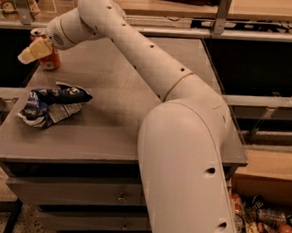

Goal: Pick coke can

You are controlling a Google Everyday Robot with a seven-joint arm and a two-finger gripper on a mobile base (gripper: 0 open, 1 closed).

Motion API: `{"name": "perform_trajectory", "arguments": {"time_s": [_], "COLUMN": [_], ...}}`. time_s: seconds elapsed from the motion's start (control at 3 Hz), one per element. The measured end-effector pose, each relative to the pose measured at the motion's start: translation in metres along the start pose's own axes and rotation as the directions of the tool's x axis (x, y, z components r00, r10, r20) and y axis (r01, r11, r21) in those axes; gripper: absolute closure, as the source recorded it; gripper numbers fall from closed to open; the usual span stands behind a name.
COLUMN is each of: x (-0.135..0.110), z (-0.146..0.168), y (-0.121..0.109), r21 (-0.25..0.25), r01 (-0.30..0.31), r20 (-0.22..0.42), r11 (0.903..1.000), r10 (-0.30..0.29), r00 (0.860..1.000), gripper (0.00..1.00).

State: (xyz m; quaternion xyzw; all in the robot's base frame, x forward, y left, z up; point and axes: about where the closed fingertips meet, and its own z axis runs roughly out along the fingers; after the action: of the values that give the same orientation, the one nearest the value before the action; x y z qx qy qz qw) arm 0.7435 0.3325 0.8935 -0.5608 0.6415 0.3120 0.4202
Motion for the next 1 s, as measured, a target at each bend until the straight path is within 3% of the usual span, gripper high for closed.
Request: {"name": "perform_trajectory", "arguments": {"time_s": [1.0], "x": [-0.004], "z": [-0.012], "y": [-0.008], "r21": [0.019], "r01": [0.018], "r20": [-0.015], "r11": [0.9997], "r10": [-0.018], "r00": [1.000], "gripper": [0.88]}}
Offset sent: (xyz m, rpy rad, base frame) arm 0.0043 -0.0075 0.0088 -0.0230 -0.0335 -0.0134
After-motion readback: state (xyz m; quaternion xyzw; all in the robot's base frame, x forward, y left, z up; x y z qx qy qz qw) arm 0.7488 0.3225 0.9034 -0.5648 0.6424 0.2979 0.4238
